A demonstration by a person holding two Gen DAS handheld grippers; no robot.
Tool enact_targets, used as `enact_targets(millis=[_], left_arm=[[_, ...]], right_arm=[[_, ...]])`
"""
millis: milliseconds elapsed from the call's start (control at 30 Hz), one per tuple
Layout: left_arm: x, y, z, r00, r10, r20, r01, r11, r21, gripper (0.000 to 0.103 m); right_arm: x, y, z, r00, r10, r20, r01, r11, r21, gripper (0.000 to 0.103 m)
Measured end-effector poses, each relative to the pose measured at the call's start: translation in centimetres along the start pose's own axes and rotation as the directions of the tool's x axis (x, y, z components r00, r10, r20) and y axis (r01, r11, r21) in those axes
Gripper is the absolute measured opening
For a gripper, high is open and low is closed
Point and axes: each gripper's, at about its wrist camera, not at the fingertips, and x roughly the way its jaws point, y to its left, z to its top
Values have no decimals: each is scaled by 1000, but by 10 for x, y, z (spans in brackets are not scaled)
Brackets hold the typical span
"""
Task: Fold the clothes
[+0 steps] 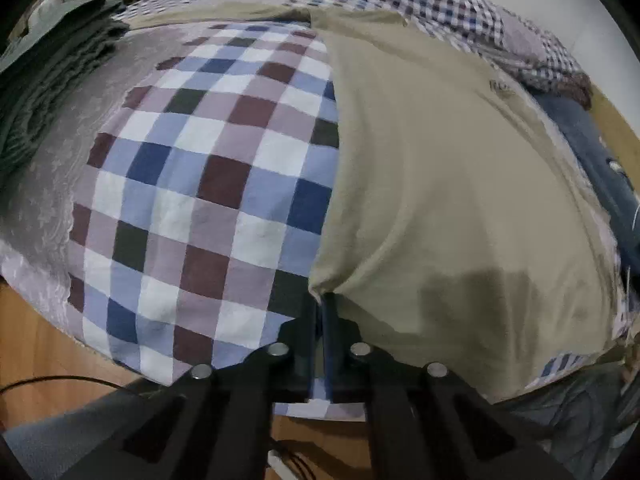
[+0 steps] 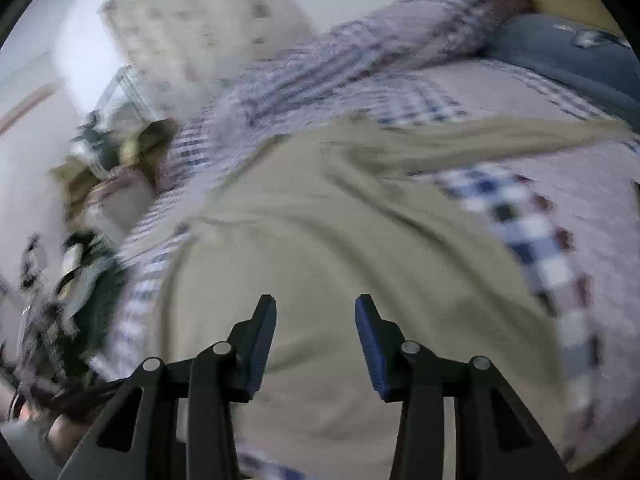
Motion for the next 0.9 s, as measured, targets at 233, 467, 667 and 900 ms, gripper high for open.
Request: enact_targets(millis=[233,467,667,900], left_arm=[[-33,50,1,994,53,97,-32,978,-208,1],[-33,51,-1,991,95,98,-72,974,-214,1],[-32,58,-3,993,70,99,-45,970,-237,1],[-37,53,1,991,46,128,-13,968,-249,1]], right_arm=[[4,-27,3,985,-169,-38,172,981,90,45],[-2,-31,5,975,-218,-49,220,975,42,46],[-46,-83,11,989,-98,-110,105,992,64,49],[-53,-95,-12,948,-96,-304,85,995,-48,51]])
